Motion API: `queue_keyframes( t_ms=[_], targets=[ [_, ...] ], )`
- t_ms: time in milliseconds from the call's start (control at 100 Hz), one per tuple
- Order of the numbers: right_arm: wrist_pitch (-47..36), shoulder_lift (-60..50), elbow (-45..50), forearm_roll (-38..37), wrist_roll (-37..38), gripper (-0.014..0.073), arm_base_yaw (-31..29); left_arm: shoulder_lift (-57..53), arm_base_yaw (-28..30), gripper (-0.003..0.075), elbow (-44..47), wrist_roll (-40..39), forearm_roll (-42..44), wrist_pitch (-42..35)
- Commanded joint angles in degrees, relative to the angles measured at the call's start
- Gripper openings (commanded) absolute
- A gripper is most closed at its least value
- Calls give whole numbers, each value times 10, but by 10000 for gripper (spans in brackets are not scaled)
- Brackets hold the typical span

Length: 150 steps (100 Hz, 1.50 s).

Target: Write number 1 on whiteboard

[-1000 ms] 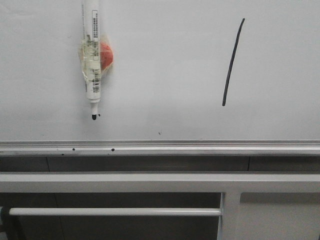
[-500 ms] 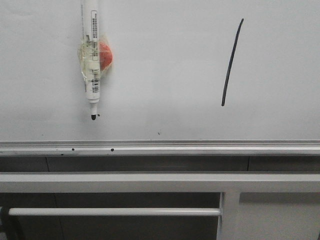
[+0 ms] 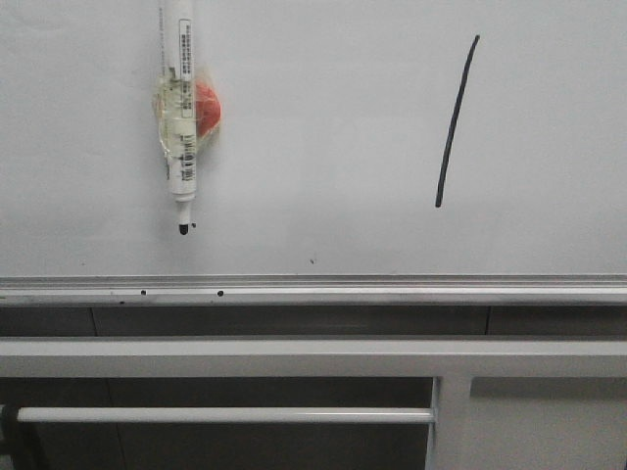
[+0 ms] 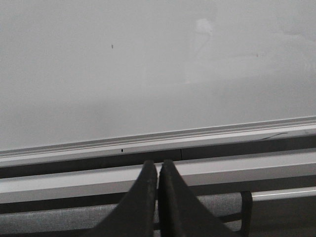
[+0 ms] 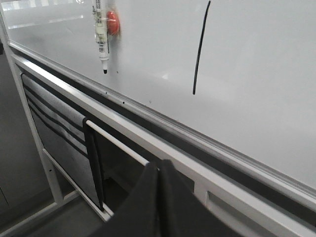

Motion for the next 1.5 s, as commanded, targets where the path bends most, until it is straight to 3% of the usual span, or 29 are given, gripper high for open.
queue_keyframes(
  t_ms=[0,670,800,970,1050,1240,1490],
  targets=[
    [-35,9,7,-4,0,-63,-3,-13,1,-20,3,0,1,-33],
    [-25,9,14,-3,0,-64,-3,-13,1,-20,3,0,1,-33],
    [-3,9,14,106,-22,-64,-4,-13,1,-20,3,0,1,-33],
    [-39,9,14,248,-206,-63,-15,-13,1,-20,3,0,1,-33],
    [-58,9,14,291,-272,-63,-44,-13,1,-20,3,0,1,-33],
    [-101,9,14,300,-282,-64,-180,-13,1,-20,3,0,1,-33],
    [-101,6,14,314,-282,-64,-375,-13,1,-20,3,0,1,-33]
  ],
)
